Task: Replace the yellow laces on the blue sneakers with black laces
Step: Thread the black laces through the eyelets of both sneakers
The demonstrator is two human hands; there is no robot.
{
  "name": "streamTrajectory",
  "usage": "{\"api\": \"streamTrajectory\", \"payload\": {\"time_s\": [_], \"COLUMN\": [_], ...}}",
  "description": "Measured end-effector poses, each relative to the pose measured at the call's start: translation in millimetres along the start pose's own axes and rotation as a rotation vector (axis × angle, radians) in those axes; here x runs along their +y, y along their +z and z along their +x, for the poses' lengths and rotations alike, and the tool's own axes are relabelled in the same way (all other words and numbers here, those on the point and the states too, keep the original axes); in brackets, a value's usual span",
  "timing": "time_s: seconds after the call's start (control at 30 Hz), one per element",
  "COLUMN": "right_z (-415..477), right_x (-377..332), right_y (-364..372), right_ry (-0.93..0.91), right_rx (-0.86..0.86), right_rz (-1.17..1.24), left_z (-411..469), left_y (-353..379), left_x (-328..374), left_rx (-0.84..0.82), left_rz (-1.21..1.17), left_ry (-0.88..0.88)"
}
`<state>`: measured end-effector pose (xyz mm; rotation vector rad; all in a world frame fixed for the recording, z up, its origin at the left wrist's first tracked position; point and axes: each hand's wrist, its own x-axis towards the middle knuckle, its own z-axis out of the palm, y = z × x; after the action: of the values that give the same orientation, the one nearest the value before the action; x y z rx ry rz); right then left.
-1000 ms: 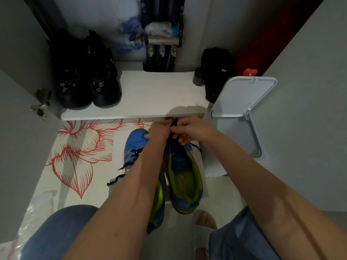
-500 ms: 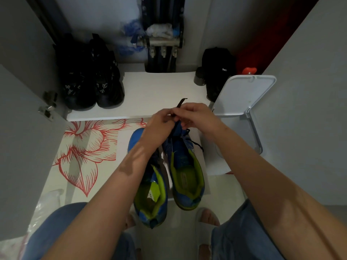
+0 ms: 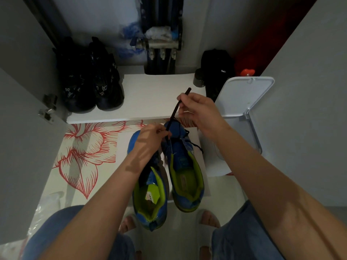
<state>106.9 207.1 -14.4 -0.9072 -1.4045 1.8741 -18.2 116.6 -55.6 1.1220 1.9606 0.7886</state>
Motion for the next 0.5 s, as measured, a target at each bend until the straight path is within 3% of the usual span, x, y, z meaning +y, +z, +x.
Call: {"api": "streamTrajectory", "payload": {"time_s": [0.07, 0.17, 0.23, 0.3, 0.4, 0.5], "right_z": [2, 4, 4, 2, -1, -6], "right_x": [2, 7, 12, 14, 15, 17], "right_y": [-2, -8, -9, -5, 5, 10], "right_ry": [0.018, 0.068, 0.129, 0.18, 0.209, 0.241], "right_rx": [0.048, 0.138, 0.084, -0.085, -0.296, -0.368], "right_rz": [-0.015, -0.156, -0.218, -0.227, -0.299, -0.279], "left_z": [-4, -14, -21, -24, -21, -9], "left_y": [0, -6, -14, -17, -13, -13], "left_x": [8, 31, 44, 48, 44, 32], "left_rx": [0.031, 0.186, 0.317, 0.37, 0.355, 0.397], "left_rz": [-0.225, -0.609, -0.625, -0.65, -0.704, -0.669], "left_ry": [-0.041, 0.033, 0.144, 0.214, 0.138, 0.081]}}
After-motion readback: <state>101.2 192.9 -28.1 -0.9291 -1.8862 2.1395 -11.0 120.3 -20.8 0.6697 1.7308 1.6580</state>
